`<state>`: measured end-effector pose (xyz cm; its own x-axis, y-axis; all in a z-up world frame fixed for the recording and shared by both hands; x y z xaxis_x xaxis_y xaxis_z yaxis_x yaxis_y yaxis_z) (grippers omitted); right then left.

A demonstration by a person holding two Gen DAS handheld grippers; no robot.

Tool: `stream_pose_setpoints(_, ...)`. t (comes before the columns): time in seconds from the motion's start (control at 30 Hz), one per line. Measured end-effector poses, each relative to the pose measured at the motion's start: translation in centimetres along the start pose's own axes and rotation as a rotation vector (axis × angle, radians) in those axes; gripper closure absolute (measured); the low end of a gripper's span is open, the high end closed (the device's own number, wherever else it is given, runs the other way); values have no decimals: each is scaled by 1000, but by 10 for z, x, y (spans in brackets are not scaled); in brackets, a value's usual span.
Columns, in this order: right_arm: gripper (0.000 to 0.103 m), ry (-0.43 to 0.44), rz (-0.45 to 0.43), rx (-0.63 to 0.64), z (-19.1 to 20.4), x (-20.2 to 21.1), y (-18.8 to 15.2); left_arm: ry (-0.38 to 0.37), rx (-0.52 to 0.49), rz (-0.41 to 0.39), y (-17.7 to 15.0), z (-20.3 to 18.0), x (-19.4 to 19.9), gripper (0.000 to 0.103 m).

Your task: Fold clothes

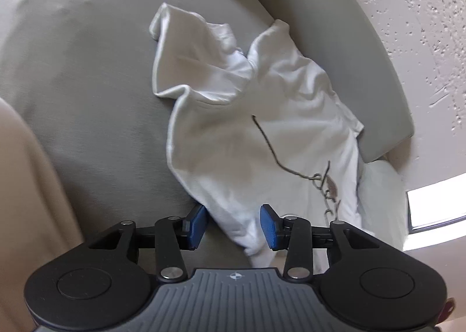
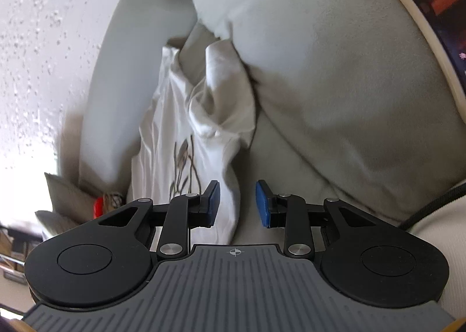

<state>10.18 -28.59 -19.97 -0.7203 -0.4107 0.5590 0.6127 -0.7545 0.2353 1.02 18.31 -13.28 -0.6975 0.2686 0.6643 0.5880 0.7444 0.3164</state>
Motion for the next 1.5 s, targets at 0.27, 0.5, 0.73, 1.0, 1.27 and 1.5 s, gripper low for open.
stream_pose_setpoints(0.27, 67, 47, -12, -24, -1, -17, 7, -87, 128, 11, -2, 6, -26, 79)
stream_pose_setpoints(0.5, 88, -23, 14, 132, 24, -27, -4, -50, 153, 26, 0, 8, -30, 92)
stream_pose_setpoints(0.73, 102, -222, -83, 410, 63, -14, -22, 66, -77, 6, -3, -22, -16, 100)
stream_pose_setpoints(1.0, 103, -276, -78, 420, 77, 21, -19, 102, -211, 24, -2, -34, 21, 101)
stream_pose_setpoints(1.27, 82, -323, 16, 448, 62, 13, -21, 233, -378, 48, -13, -29, 5, 89)
stream_pose_setpoints(1.5, 56, -269, -53, 452, 69, 62, -4, 295, -608, 90, -30, -51, 25, 71)
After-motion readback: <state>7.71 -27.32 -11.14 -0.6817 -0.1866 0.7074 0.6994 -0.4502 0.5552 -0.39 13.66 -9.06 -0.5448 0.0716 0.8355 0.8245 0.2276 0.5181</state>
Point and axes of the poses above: each gripper's, at about its wrist camera, not at the fingertips, and x roughly against the way its jaws point, z to its left, y to its top, the point moved 2 cm from there along -x, roughly the way its jaws point, and after that the axes turned 3 degrees about -z, right-handed, at the moved point
